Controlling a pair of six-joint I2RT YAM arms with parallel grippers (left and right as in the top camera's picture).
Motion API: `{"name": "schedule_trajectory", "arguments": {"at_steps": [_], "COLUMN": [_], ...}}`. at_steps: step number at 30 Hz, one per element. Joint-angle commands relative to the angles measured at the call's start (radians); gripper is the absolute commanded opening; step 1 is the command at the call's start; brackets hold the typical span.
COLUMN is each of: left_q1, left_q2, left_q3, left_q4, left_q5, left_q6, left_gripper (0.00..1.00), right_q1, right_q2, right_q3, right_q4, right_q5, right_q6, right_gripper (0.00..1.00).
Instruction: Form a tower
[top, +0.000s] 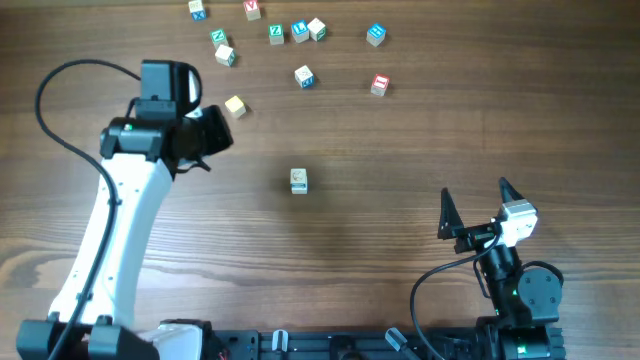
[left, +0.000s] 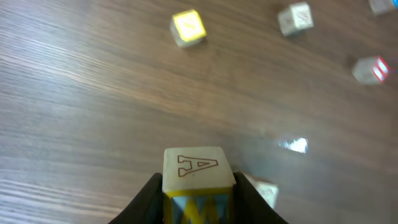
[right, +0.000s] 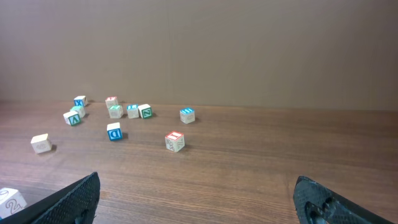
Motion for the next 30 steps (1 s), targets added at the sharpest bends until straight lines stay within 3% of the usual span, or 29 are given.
{"name": "schedule_trajectory", "arguments": {"at_steps": [1,13,16,30], "left_q1": [-0.096,-0.377,-0.428,-0.438], "left_q2": [-0.039,-0.026,0.012,0.141], "left_q3": [0.014,0.01,-0.008,-0.015], "left_q4": [-0.033,-0.092,-0.089,-0.068], "left_q5": [0.009,-0.011,-0.08,-0.116], "left_q6": [0.008,-0.069,-0.105,-0.188], "left_gripper": [0.26,0.22,0.22,0.22], "right_q1": [0.002,0.002,0.002,0.002], "right_q2": [-0.008,-0.008,-0.008,-0.008], "right_q3": [-0.001,-0.001,-0.001,-0.001], "right_q4": [0.003,0.003,0.003,0.003], "right_q5": [0.011,0.011,0.011,0.011], "right_q6": [0.007,0.006,0.007,0.006], "right_gripper": [1.0,1.0,1.0,1.0]}}
